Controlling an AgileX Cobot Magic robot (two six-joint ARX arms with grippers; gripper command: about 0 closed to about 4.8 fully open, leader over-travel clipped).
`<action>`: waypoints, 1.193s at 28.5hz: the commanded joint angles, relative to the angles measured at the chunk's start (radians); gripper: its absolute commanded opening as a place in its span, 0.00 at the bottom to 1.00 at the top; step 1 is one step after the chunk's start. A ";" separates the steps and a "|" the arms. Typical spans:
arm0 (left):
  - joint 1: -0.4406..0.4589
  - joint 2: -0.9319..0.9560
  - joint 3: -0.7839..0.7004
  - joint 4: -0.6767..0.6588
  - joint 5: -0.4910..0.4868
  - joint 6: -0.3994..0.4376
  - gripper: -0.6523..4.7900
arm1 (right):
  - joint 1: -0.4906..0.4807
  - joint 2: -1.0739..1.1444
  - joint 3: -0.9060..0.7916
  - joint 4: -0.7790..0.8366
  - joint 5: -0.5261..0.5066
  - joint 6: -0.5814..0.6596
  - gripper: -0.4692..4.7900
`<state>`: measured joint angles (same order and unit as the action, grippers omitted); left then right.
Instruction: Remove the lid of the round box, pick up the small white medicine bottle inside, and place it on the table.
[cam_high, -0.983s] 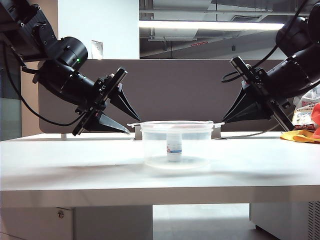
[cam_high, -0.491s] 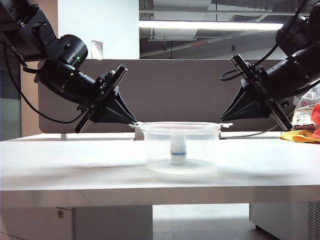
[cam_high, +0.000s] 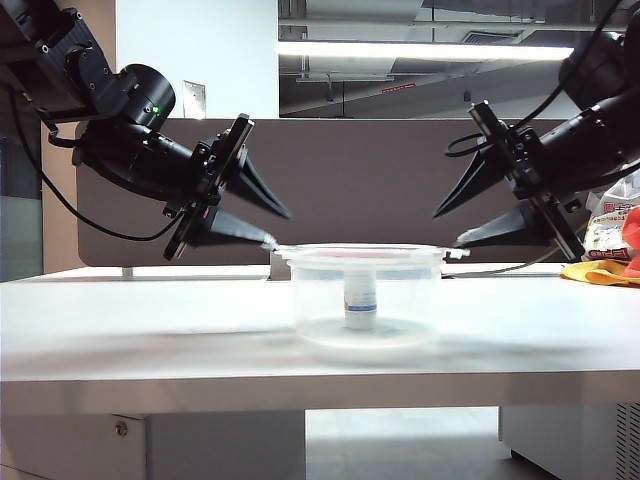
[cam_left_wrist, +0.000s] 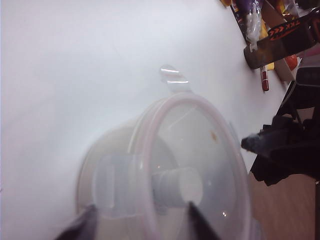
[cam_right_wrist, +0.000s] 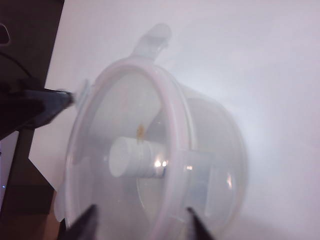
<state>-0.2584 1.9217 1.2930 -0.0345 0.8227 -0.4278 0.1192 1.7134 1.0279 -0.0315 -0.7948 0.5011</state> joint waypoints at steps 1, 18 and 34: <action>0.001 -0.002 0.002 -0.004 0.004 0.001 0.52 | -0.034 -0.005 0.004 0.013 -0.016 0.006 0.50; 0.002 -0.002 0.002 -0.009 -0.017 0.001 0.52 | -0.036 0.026 0.003 0.034 0.078 0.017 0.50; 0.002 -0.002 0.002 -0.042 -0.014 0.032 0.52 | 0.016 0.059 0.003 0.090 0.056 0.027 0.28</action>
<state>-0.2565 1.9217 1.2930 -0.0757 0.8013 -0.4133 0.1349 1.7752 1.0279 0.0460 -0.7341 0.5289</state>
